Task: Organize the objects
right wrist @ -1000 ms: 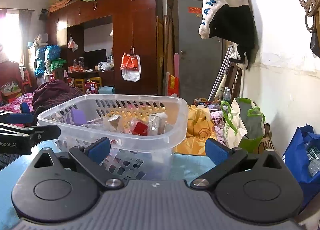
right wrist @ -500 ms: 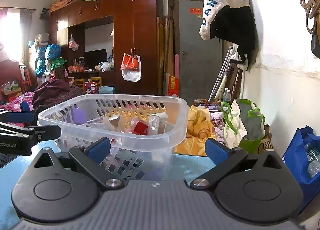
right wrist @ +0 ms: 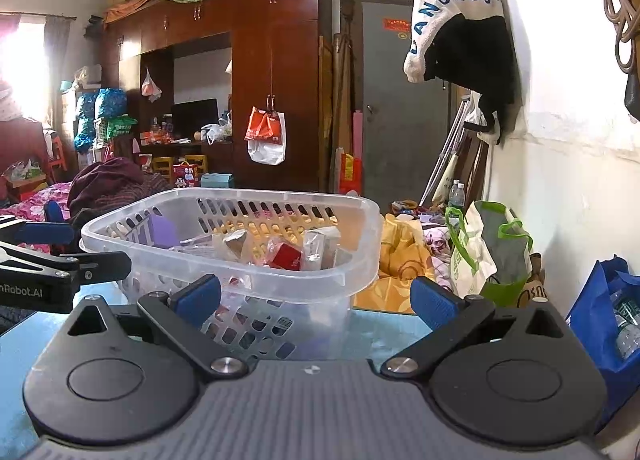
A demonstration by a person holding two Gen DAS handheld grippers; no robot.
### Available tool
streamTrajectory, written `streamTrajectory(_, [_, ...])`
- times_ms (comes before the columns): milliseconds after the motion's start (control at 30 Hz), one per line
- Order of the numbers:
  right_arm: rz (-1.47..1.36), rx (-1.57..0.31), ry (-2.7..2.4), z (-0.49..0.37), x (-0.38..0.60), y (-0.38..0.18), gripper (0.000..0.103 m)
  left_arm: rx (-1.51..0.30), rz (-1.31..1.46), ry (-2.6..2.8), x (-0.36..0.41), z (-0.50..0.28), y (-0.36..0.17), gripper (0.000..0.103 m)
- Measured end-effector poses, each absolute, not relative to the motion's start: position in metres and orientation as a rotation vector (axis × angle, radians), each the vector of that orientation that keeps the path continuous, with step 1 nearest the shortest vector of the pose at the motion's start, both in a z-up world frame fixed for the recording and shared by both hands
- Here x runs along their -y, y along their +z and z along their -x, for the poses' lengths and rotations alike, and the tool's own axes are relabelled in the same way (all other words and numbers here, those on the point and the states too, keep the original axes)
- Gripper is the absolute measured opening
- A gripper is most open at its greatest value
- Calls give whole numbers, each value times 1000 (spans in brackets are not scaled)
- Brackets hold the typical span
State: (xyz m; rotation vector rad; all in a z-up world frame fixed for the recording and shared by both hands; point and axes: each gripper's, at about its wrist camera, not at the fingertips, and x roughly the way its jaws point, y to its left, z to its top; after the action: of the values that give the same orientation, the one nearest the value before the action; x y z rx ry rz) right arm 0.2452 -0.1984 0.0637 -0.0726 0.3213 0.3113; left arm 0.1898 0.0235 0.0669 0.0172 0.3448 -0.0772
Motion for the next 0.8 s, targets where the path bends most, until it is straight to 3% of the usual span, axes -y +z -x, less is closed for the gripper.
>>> streamTrajectory(800, [69,-322,319,-243,199,62,103,-313,-27,-78,-17,-186,64,103])
